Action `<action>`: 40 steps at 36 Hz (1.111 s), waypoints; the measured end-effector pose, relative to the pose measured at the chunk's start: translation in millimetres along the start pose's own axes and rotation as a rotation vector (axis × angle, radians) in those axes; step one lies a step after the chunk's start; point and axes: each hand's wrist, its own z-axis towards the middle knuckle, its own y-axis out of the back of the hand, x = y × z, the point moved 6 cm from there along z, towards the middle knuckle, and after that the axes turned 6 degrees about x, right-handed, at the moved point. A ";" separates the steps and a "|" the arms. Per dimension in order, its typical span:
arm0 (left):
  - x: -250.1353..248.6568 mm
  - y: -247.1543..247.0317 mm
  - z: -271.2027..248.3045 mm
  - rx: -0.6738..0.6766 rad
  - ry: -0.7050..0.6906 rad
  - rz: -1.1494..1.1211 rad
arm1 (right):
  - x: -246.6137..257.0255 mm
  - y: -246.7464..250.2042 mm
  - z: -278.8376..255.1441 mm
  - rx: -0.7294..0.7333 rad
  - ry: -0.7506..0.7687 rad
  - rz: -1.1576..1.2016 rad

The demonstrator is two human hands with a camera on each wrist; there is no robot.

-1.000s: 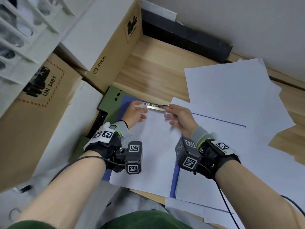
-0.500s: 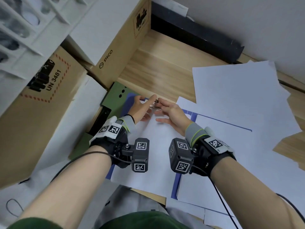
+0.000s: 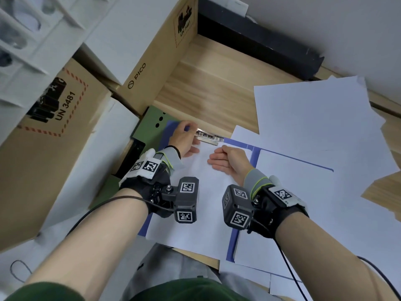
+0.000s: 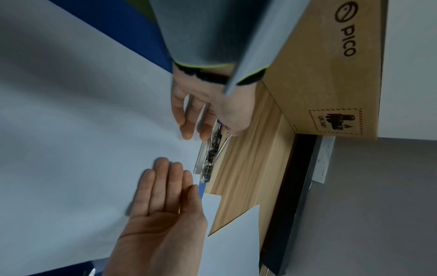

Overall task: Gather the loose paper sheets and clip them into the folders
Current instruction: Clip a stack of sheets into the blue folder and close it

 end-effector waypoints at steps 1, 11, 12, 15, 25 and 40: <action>-0.8 1.5 1.3 0.002 0.005 -0.012 | 0.4 0.6 1.2 0.003 -0.006 0.008; -10.1 26.1 12.4 -0.191 -0.129 0.269 | -2.5 5.5 7.6 0.043 -0.041 0.062; -12.0 30.0 12.9 -0.228 -0.152 0.353 | -3.0 5.6 7.9 0.048 -0.045 0.068; -13.6 35.0 16.6 -0.273 -0.166 0.395 | -3.0 7.8 9.9 0.059 -0.051 0.086; -5.6 35.8 -5.3 -0.316 -0.238 0.222 | -2.8 6.4 9.0 0.124 -0.087 0.071; 65.1 92.8 -71.1 -0.223 -0.015 0.043 | -43.5 -15.7 -29.6 0.305 -0.134 -0.086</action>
